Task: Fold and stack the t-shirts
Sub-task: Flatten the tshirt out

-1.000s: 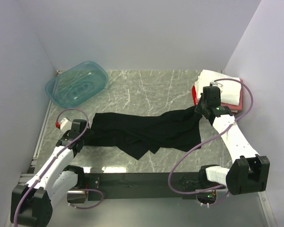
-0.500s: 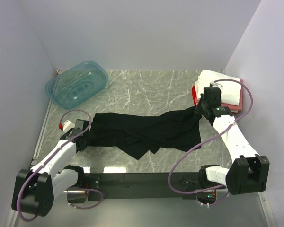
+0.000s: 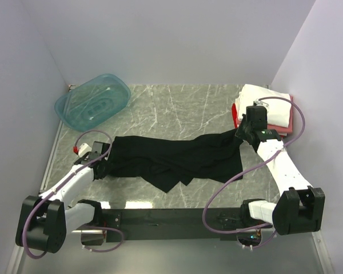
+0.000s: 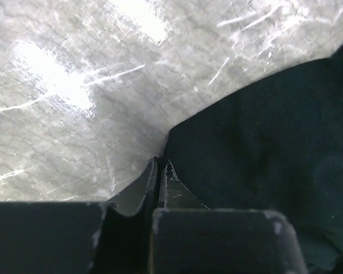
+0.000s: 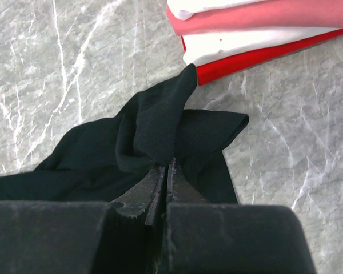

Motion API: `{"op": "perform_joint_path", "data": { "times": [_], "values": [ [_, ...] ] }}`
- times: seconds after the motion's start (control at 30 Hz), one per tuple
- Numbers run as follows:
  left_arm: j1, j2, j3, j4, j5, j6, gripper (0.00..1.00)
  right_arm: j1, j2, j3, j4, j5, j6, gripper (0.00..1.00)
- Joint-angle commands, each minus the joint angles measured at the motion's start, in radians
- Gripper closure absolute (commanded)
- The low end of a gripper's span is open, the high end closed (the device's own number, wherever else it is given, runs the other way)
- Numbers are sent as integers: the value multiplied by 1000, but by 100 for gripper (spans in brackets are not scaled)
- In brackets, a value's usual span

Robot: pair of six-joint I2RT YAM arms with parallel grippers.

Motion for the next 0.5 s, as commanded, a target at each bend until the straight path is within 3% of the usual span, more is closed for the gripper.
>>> {"op": "perform_joint_path", "data": {
  "times": [0.0, 0.23, 0.47],
  "values": [
    [3, -15, 21, 3, 25, 17, 100, -9, -23, -5, 31, -8, -16, 100],
    [7, -135, 169, -64, 19, 93, 99, -7, -14, 8, 14, -16, -19, 100],
    [162, -225, 464, -126, -1, 222, 99, 75, -35, 46, -38, 12, -9, 100]
  ]
}}
